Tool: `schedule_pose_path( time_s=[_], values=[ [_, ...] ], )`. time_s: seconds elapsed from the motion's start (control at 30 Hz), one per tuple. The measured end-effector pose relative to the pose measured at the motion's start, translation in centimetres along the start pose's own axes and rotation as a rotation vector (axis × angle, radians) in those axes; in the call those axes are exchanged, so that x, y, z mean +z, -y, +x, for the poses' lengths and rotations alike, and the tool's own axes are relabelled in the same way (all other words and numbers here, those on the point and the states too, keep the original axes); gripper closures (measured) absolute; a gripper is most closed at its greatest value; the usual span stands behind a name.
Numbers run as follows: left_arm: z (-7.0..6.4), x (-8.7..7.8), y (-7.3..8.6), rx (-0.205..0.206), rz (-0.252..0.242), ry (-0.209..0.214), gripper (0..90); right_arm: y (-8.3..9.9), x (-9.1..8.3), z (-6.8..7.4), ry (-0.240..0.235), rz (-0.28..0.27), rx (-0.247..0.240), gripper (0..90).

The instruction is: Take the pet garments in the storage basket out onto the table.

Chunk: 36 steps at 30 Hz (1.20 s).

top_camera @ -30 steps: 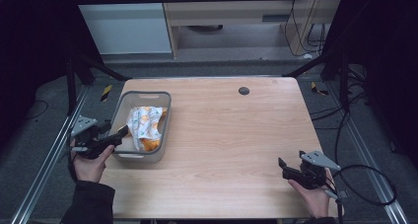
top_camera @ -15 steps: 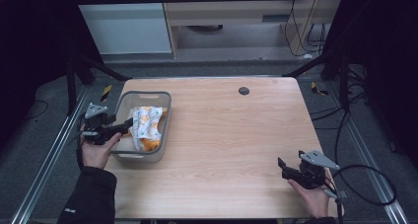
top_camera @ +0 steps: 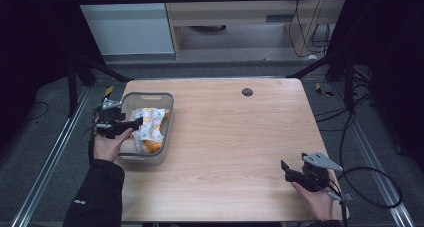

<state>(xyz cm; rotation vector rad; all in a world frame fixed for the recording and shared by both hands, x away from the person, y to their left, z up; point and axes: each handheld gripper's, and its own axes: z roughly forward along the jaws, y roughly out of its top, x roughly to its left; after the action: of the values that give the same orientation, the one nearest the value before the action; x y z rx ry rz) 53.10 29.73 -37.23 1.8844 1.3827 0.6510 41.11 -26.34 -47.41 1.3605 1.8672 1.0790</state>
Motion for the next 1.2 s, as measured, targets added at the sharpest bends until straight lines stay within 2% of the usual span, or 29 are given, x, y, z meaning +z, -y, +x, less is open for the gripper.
schedule_pose_path(
  time_s=[0.13, 0.5, 0.77, 0.97, 1.2],
  values=[
    [-0.2, 1.0, -0.3, -0.006, 0.042, -0.013, 30.1, 0.0, 0.1, 0.0, -0.002, 0.004, -0.010, 20.2],
    [-1.0, 3.3, 0.6, -0.004, 0.118, 0.013, 29.1, 0.1, 0.3, 0.1, -0.020, 0.030, -0.010, 19.4],
    [-1.3, 4.5, 1.1, -0.002, 0.175, 0.014, 33.3, 0.2, 0.5, 0.2, -0.025, 0.045, -0.021, 18.9],
    [-1.5, 5.0, 1.3, -0.021, 0.226, 0.015, 44.4, 0.2, 0.6, 0.2, -0.029, 0.058, -0.028, 18.4],
    [-1.2, 5.2, 1.4, -0.065, 0.267, 0.022, 64.8, 0.2, 0.7, 0.2, -0.034, 0.067, -0.032, 18.0]
  ],
)
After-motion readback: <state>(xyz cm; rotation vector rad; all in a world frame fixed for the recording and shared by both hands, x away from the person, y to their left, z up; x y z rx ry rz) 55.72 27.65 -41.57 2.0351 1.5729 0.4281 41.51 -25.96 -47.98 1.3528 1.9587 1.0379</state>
